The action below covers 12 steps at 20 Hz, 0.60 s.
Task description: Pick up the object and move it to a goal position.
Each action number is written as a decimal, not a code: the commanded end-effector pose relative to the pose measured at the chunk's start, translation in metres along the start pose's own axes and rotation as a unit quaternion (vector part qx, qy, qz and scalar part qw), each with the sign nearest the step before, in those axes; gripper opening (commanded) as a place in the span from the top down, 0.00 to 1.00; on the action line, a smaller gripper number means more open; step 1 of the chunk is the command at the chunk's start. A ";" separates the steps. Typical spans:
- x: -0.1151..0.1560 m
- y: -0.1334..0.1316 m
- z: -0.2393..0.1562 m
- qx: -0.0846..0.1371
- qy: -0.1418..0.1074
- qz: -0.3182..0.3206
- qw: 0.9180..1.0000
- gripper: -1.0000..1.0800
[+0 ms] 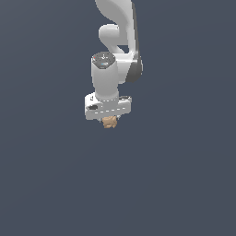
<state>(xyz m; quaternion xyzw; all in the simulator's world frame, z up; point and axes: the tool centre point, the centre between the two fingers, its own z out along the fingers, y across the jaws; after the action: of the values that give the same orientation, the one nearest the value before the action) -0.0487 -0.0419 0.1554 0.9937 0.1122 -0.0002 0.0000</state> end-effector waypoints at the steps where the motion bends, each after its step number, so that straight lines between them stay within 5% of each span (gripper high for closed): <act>1: -0.018 0.006 -0.013 0.000 0.000 0.000 1.000 1.00; 12: -0.071 0.024 -0.053 0.001 0.000 0.000 1.000 1.00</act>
<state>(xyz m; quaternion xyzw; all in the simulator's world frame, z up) -0.1079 -0.0784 0.2039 0.9937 0.1120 0.0003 -0.0004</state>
